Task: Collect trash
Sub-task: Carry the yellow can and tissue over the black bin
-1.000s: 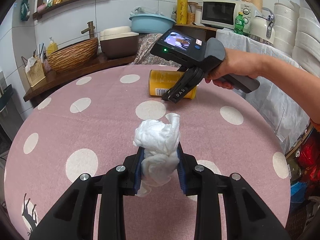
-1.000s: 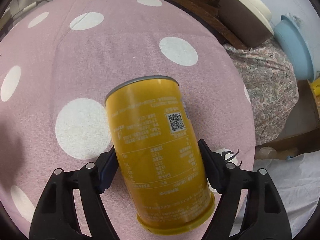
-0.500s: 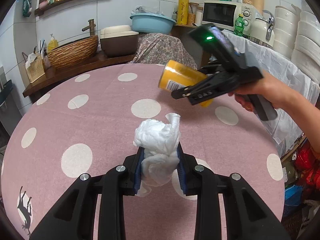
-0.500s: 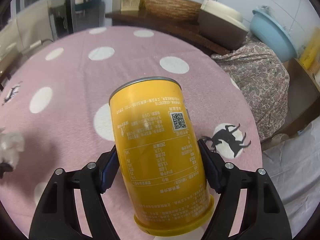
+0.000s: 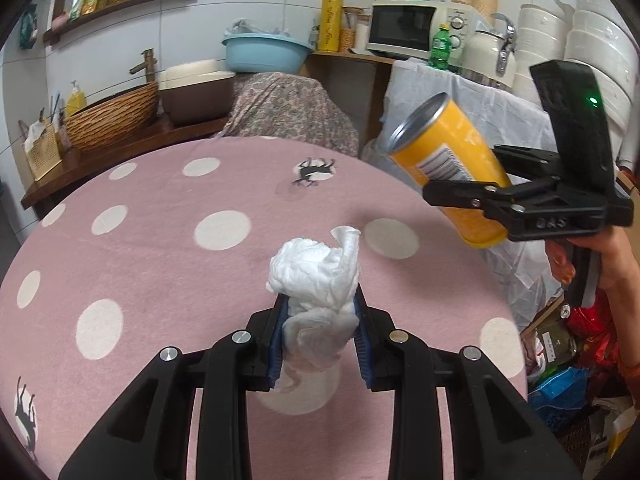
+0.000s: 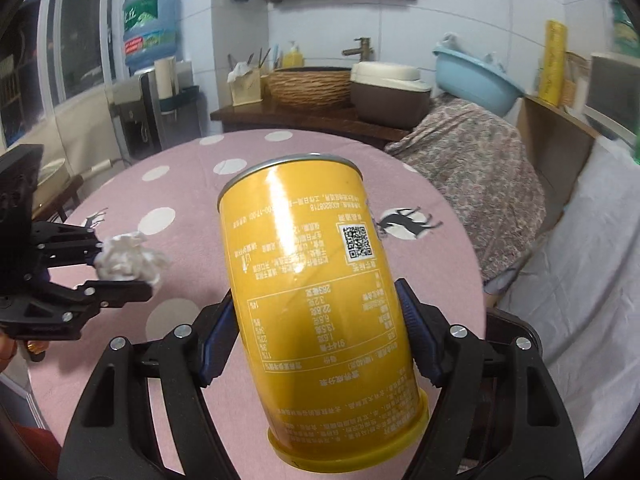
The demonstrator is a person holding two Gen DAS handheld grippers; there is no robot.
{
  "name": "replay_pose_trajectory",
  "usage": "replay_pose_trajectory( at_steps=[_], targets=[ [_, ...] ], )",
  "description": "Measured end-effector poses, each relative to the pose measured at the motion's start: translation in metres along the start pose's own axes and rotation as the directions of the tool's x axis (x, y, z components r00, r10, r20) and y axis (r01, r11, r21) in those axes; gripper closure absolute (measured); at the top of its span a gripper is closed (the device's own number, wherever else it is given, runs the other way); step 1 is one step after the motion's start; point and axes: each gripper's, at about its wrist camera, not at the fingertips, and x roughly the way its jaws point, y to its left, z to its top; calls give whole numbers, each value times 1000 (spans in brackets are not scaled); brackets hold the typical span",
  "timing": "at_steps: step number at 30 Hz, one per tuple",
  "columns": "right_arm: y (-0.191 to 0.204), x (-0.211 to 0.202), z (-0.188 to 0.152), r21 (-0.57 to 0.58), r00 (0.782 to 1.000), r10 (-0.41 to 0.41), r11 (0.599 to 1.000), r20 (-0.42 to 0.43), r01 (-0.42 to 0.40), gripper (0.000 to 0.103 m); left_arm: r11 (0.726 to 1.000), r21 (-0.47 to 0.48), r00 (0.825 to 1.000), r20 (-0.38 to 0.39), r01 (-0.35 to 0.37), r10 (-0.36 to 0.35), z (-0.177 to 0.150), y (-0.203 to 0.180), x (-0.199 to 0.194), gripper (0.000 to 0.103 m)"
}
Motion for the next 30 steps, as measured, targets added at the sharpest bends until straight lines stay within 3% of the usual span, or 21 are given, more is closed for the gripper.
replay_pose_trajectory(
  at_steps=[8,12,20,25,27,30],
  targets=[
    [-38,-67,-52,96,991,-119,989,62,113,30,990,81,994,-13,113,-113,26,-61,25,74],
    [-69,-82,-81,175,984,-170,972,52,159,30,977,83,980,-49,197,-193,43,-89,47,74],
    [-130,-85,-142,307,969,-249,922,0,237,30,958,49,954,-115,284,-277,74,-126,93,74],
    [-168,-79,-176,382,958,-282,882,-46,278,30,955,62,947,-162,291,-278,95,-155,129,74],
    [-180,-76,-187,403,955,-291,868,-61,291,30,949,43,934,-194,314,-300,103,-166,148,74],
    [-196,-71,-203,429,947,-310,846,-87,317,30,948,52,928,-228,313,-294,112,-186,174,74]
  ],
)
